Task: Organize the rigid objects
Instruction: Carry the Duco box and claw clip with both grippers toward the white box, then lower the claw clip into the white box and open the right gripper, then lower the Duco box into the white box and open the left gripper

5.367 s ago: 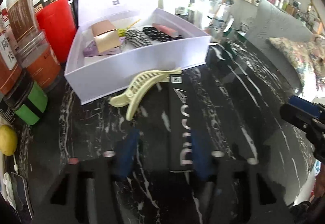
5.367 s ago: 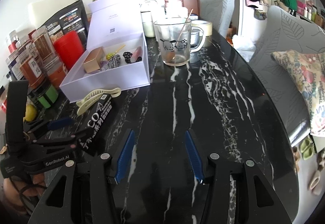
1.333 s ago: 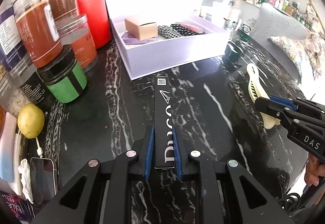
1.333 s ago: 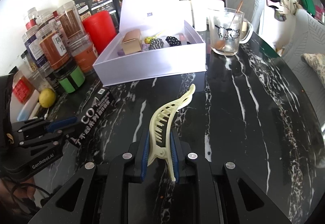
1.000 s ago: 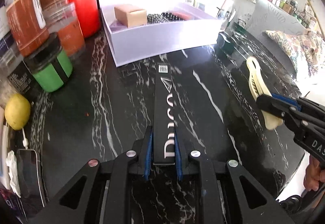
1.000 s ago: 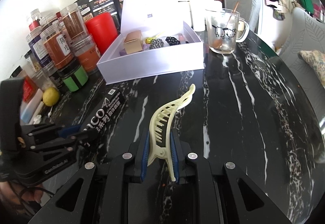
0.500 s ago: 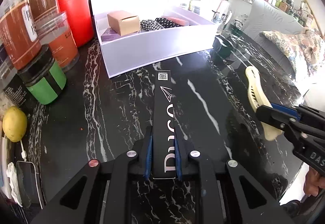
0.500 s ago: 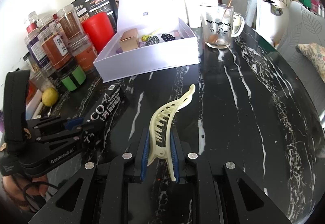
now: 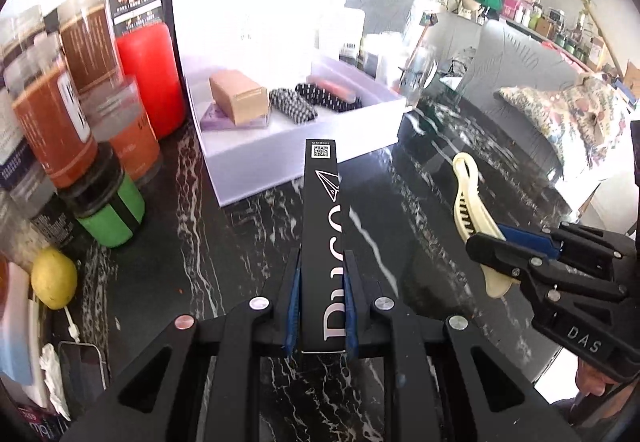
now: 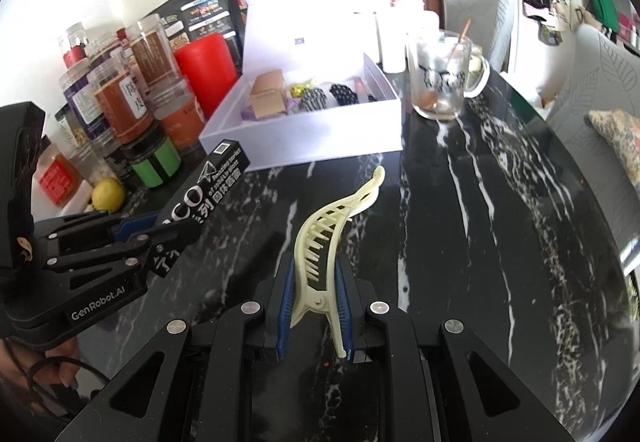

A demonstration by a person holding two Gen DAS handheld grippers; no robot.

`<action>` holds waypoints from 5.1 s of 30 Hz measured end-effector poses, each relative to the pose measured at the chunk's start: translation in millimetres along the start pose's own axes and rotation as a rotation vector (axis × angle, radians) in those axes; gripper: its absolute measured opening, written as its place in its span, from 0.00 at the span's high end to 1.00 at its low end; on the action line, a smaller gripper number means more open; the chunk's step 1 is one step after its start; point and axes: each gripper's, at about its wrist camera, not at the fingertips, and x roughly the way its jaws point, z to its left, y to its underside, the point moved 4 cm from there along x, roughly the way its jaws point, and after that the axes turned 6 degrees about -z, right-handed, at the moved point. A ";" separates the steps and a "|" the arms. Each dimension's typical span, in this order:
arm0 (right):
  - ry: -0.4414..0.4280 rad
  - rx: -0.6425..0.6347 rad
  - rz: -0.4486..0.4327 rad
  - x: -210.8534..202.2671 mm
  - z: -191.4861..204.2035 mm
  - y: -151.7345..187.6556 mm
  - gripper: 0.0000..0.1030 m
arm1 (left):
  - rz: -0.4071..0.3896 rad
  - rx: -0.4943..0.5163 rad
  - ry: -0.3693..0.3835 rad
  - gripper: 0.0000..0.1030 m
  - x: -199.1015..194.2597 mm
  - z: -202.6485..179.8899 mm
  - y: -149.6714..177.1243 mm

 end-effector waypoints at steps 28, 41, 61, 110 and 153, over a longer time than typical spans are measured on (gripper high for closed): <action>-0.070 -0.096 -0.076 8.7 15.9 -79.1 0.81 | -0.091 0.029 -0.033 0.82 -4.3 2.9 -79.4; -0.090 -0.143 -0.073 42.5 15.4 -121.5 0.81 | -0.118 -0.005 -0.044 0.82 16.7 25.0 -120.3; -0.100 -0.166 -0.123 92.4 9.8 -191.6 0.81 | -0.163 -0.044 -0.082 0.82 62.9 61.7 -176.3; 0.080 -0.153 -0.014 120.1 -22.8 -189.6 0.56 | 0.050 -0.117 -0.221 0.82 112.8 88.1 -169.2; 0.055 -0.226 -0.240 -51.6 27.8 -143.3 0.47 | -0.167 -0.093 -0.220 0.81 -60.7 34.3 -132.9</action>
